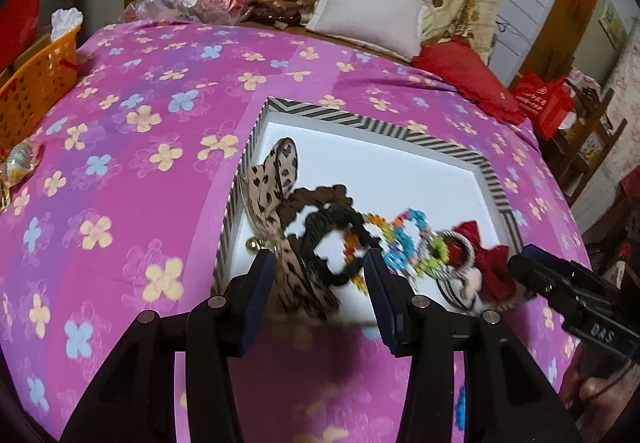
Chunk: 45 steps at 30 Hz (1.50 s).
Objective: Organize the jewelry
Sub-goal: 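Withdraw both grippers from the tray toward the blue beaded bracelet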
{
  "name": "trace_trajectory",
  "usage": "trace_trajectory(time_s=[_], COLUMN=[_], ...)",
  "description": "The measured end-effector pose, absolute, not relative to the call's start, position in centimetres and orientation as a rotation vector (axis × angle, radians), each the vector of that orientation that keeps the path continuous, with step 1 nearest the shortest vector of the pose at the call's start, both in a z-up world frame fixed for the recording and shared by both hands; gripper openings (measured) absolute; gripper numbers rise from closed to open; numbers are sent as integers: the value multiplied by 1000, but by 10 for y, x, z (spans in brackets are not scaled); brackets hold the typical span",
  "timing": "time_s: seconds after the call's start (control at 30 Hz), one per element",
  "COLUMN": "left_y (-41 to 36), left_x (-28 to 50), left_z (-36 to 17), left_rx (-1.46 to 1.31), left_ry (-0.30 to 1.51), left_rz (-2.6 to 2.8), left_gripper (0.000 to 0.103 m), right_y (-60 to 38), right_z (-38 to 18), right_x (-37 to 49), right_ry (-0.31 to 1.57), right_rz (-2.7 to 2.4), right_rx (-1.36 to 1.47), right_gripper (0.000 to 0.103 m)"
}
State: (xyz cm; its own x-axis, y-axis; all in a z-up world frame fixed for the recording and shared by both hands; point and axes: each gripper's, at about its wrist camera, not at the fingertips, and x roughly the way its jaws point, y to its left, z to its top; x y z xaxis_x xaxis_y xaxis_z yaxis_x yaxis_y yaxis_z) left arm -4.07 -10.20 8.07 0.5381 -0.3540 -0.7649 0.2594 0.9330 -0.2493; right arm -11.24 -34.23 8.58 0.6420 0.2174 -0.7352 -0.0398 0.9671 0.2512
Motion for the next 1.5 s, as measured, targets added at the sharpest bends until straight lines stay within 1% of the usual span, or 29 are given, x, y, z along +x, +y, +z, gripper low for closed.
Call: trace_trajectory(time_s=[0.2, 0.43, 0.53, 0.83, 1.1, 1.13, 1.2, 1.27, 1.37, 1.5], left_y=[-101, -120, -128, -147, -162, -163, -166, -170, -175, -180], left_x=[-72, -111, -125, -156, -164, -165, -164, -163, -164, -164], left_z=[85, 69, 62, 55, 45, 45, 43, 41, 38, 36], left_rx=[-109, -77, -76, -20, 36, 41, 49, 50, 56, 78], left_ry=[928, 990, 1017, 1057, 1105, 1106, 1116, 1132, 1147, 1151], left_rz=[-412, -505, -526, -580, -619, -620, -627, -636, -648, -660], left_gripper=[28, 28, 28, 28, 28, 28, 28, 28, 28, 28], right_y=[-369, -363, -359, -359, -357, -356, -354, -353, -353, -351], right_z=[92, 71, 58, 43, 40, 39, 39, 38, 36, 36], right_x=[-155, -195, -206, -220, -216, -215, -213, -208, -203, -198], right_ry=[839, 922, 952, 969, 1007, 1011, 1023, 1036, 1048, 1058], right_rz=[104, 78, 86, 85, 152, 160, 174, 198, 235, 292], right_rx=[241, 95, 76, 68, 46, 42, 23, 21, 42, 52], right_gripper=[66, 66, 66, 66, 65, 64, 59, 49, 45, 45])
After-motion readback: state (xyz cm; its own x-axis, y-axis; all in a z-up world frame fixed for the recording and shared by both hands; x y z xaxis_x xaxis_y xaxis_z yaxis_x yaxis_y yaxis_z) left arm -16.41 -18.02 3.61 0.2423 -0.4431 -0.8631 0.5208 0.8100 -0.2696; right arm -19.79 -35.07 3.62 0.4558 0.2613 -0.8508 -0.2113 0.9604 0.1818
